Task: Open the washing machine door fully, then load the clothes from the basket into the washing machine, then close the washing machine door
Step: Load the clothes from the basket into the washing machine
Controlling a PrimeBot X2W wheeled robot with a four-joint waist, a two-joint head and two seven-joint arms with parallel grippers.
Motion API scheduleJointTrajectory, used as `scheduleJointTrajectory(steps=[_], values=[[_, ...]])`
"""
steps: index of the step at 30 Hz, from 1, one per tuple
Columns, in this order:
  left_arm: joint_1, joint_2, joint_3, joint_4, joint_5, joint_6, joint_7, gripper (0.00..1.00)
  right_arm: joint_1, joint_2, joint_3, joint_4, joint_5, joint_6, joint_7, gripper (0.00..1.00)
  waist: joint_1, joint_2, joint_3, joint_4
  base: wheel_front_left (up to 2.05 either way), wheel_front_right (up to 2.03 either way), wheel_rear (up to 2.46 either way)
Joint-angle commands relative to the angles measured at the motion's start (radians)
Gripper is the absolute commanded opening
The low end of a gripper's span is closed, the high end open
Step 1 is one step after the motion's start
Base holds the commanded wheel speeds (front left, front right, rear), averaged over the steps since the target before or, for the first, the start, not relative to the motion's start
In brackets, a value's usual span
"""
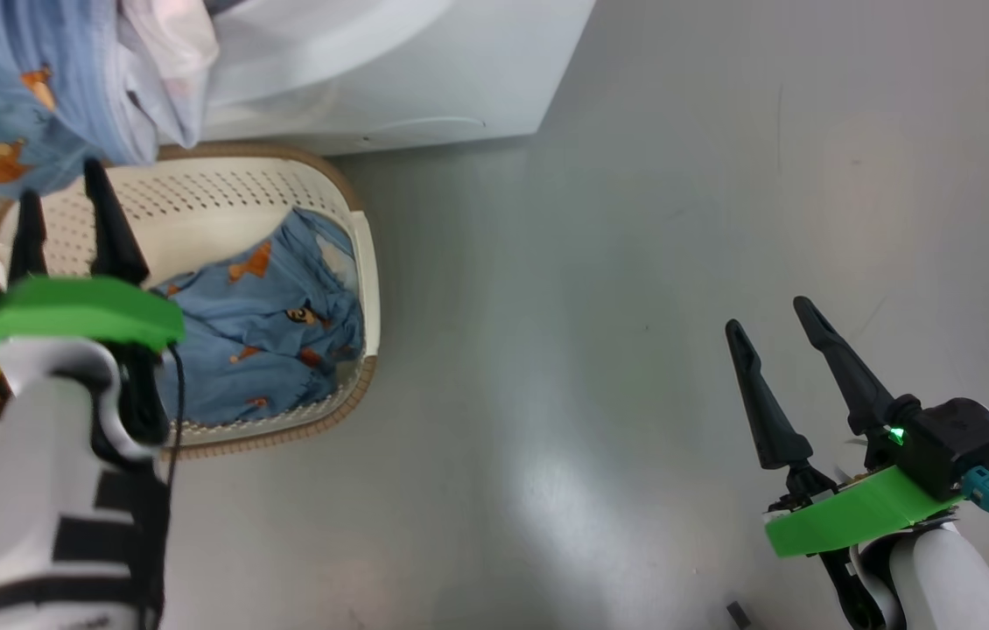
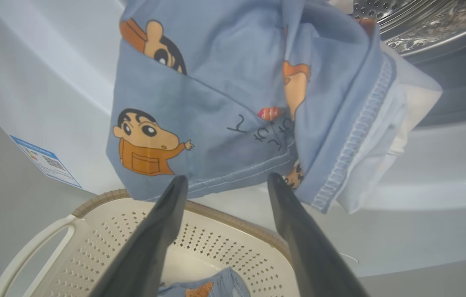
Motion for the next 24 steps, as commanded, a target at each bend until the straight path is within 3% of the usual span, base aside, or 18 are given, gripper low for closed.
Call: scheduleJointTrajectory(steps=[1,5,11,22,23,24], values=[[-0.032,0.044,0.034,0.016,-0.013,-0.021,-0.01,1.0,0.001,-0.005,0.029,-0.026,0.002,0.002,-0.012,1.0,0.0,-0.0001,0.023,-0.009,0.0,0.0,0.0],[-0.108,0.061,0.043,0.097,-0.023,-0.075,-0.018,1.0,-0.011,-0.008,0.038,-0.028,0.002,0.002,-0.012,1.0,0.0,-0.0001,0.045,-0.019,0.0,0.0,0.0],[-0.19,0.082,0.071,0.181,-0.012,-0.106,-0.023,1.0,-0.019,-0.007,0.041,-0.028,0.002,0.002,-0.012,1.0,0.0,-0.0001,0.07,-0.029,0.0,0.0,0.0],[-0.242,0.072,0.142,0.182,0.065,-0.116,-0.023,1.0,-0.036,-0.009,0.047,-0.028,0.003,0.002,-0.012,1.0,0.0,-0.0001,0.096,-0.037,0.0,0.0,0.0],[-0.243,0.069,0.147,0.18,0.072,-0.118,-0.023,0.85,-0.038,-0.009,0.047,-0.027,0.003,0.002,-0.012,1.0,0.0,-0.0001,0.097,-0.037,0.0,0.0,0.0],[-0.245,0.064,0.153,0.178,0.078,-0.12,-0.023,0.57,-0.039,-0.009,0.046,-0.026,0.003,0.002,-0.012,1.0,0.0,-0.0001,0.098,-0.037,0.0,0.0,0.0]])
